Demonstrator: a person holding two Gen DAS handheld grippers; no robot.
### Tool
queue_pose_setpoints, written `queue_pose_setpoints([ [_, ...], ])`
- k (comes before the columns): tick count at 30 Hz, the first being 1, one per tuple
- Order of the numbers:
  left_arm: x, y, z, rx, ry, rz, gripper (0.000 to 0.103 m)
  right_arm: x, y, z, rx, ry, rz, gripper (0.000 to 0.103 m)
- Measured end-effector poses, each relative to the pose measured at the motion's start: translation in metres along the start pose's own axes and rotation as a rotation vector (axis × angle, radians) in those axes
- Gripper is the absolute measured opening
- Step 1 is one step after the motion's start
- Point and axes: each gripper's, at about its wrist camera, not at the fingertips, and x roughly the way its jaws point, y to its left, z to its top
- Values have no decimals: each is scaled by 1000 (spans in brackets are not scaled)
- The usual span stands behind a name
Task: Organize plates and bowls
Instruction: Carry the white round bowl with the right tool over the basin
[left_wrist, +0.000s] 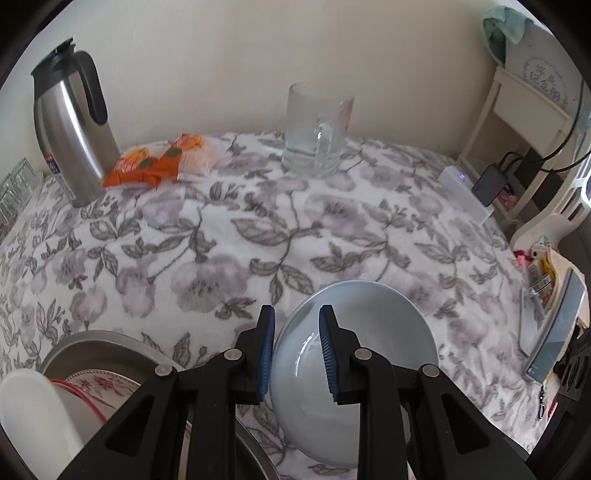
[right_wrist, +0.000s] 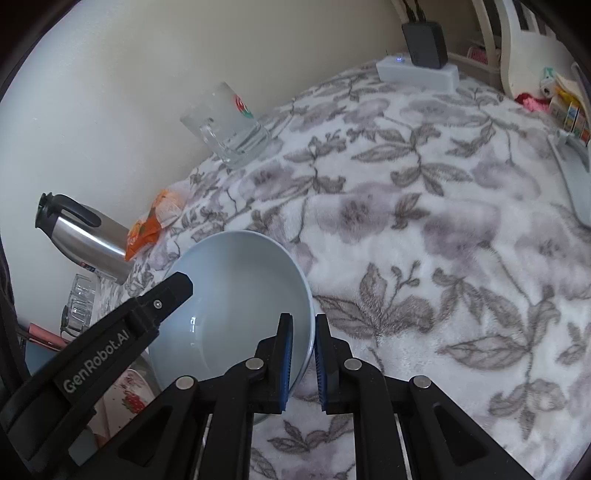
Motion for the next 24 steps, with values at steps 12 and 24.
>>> queue_pose_setpoints([
  [12,-54,7,8,-45,-76,-73,25,-50,23,3,-30,-87,12,13],
  [24,-102,25,11,-81,-135,-107,25,-88,55,-3,-85,-140,31,13],
])
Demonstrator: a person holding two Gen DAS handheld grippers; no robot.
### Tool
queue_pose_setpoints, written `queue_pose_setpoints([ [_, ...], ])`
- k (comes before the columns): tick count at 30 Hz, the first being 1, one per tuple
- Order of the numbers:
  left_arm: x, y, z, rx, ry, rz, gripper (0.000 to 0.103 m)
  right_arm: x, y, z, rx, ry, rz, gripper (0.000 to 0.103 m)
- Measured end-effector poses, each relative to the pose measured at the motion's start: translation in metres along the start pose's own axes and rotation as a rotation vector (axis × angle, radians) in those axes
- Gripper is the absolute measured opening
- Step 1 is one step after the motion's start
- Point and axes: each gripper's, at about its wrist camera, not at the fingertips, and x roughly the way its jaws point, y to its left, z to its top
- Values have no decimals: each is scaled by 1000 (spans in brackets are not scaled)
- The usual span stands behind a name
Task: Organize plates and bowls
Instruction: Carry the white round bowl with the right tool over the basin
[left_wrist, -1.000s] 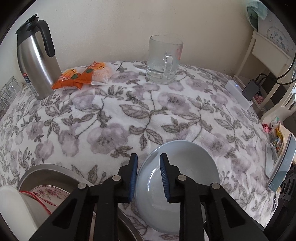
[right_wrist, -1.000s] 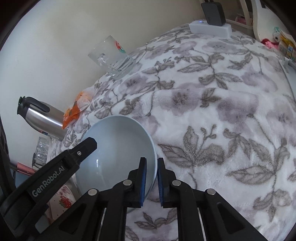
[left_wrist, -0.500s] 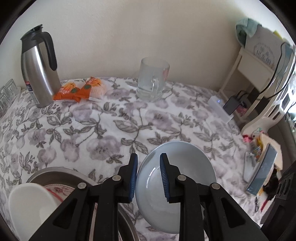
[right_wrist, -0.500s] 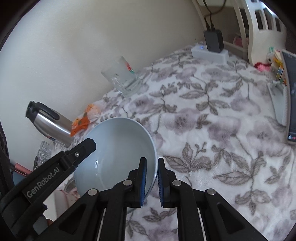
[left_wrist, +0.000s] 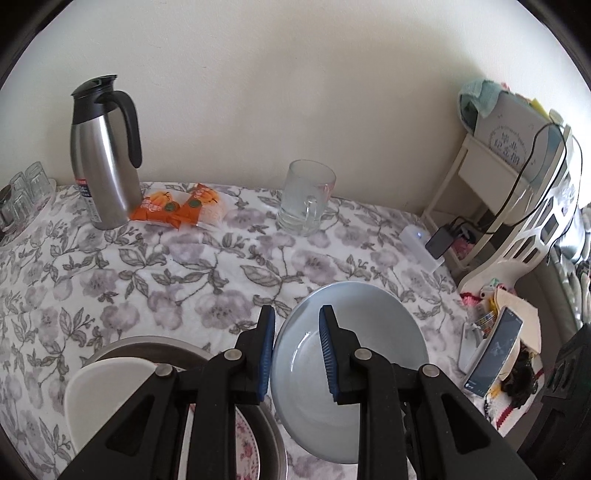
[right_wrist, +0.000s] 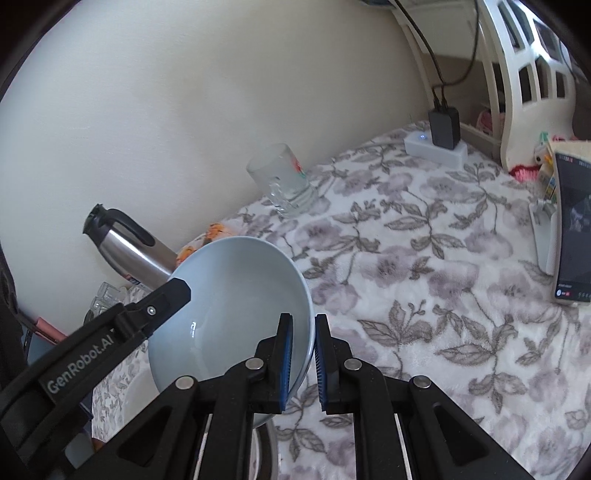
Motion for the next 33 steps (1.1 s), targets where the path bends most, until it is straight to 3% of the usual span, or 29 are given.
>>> queue_pose_setpoints([
  [15,-45,39,1,-81,-53,-35,25,-22,42,-13,-44,-12,56,13],
  [33,-99,104,-10,-167,-131,-7,25,-31,112,-40,-160,13,107,13],
])
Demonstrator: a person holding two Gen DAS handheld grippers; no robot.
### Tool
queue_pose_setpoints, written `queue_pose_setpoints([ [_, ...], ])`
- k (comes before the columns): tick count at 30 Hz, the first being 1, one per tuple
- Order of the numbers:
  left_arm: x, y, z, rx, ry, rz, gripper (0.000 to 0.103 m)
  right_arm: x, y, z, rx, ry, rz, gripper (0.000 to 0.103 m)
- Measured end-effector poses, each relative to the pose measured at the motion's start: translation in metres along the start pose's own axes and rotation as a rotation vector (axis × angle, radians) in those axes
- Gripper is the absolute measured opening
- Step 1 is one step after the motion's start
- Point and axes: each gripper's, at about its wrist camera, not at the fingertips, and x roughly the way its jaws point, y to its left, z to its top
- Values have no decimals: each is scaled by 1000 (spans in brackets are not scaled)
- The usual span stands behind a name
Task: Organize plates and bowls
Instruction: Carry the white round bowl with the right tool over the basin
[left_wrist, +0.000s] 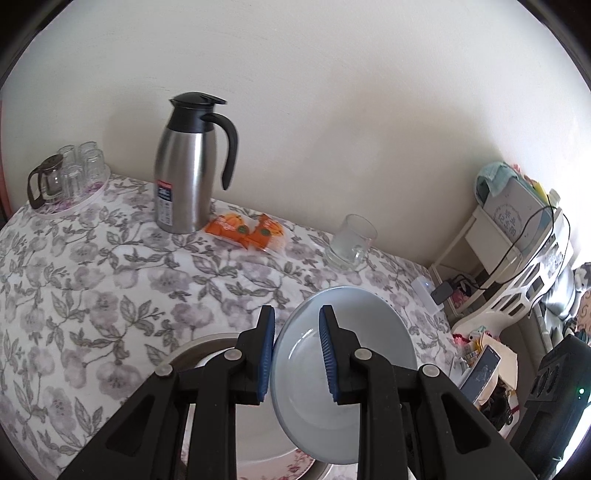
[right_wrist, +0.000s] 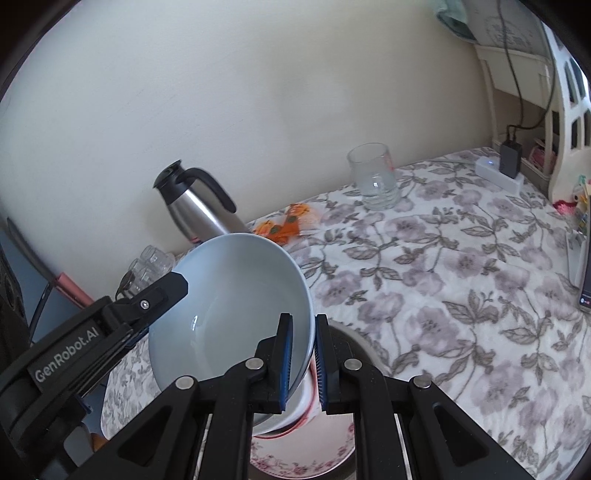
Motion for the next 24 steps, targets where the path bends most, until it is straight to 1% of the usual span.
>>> queue_pose_setpoints([
  [14,-13,51,-8,-85,5,36,25,16,40,-16,-65,52,0,13],
  [19,-9,62,-12,-109,27,41,25,23,44,-21,-75,77,-16,13],
  [24,-1,65,-14,-122,56,32,25,30,39,-23,-68,94,-30,13],
])
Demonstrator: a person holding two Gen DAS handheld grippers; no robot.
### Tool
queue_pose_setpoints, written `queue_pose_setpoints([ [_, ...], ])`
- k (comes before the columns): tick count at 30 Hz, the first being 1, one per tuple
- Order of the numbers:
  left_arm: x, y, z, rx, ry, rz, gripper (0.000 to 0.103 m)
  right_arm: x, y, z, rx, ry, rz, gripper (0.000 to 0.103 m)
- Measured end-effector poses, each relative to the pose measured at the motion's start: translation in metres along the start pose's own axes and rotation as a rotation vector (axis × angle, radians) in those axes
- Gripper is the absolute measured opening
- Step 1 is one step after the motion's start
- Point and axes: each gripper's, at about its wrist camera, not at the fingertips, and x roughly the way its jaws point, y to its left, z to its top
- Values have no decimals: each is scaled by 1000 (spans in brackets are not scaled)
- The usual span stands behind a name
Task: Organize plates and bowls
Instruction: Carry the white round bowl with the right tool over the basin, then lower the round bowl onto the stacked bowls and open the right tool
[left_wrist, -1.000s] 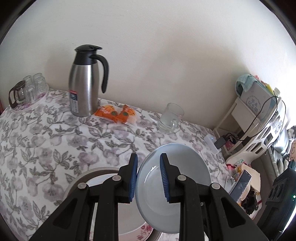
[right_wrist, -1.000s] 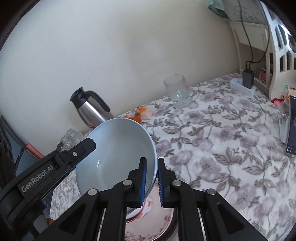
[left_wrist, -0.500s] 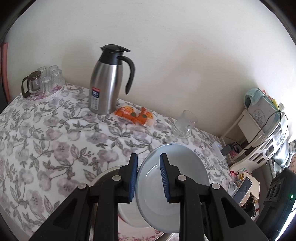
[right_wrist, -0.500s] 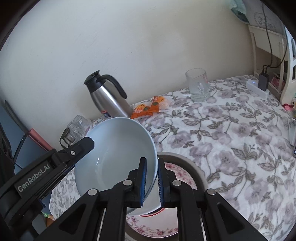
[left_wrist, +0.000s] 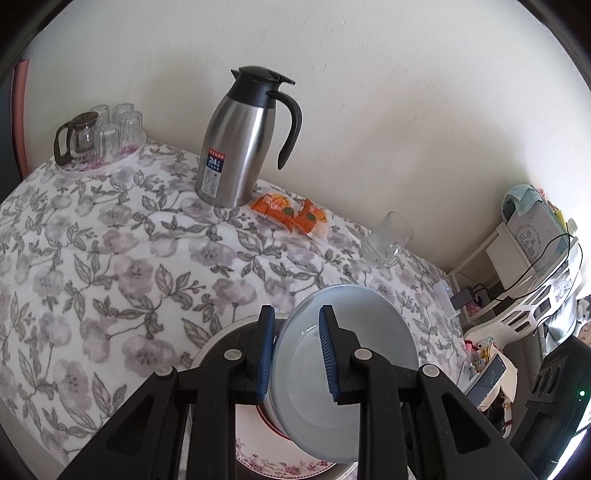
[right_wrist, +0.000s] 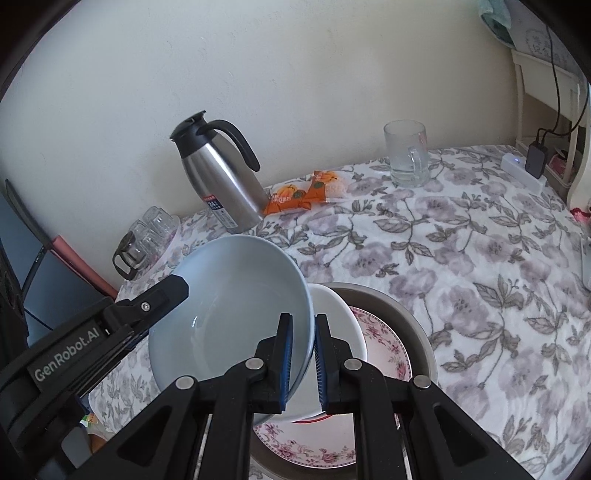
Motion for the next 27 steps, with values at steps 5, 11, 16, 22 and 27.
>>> queue_pose_setpoints([
  [5,9,-1,-3,4,28,9,25,8,-5,-1,10,21,-11,13],
  [11,18,0,-6,-1,60,22,25,13,-9,-2,15,34,-18,13],
  [16,25,0,-9,-2,84,37,25,20,-13,-3,23,56,-21,13],
  [22,34,3,-12,-10,117,49,25,29,-15,-6,26,82,-35,14],
  [27,37,3,-13,-11,120,56,25,31,-16,-6,29,84,-29,15],
])
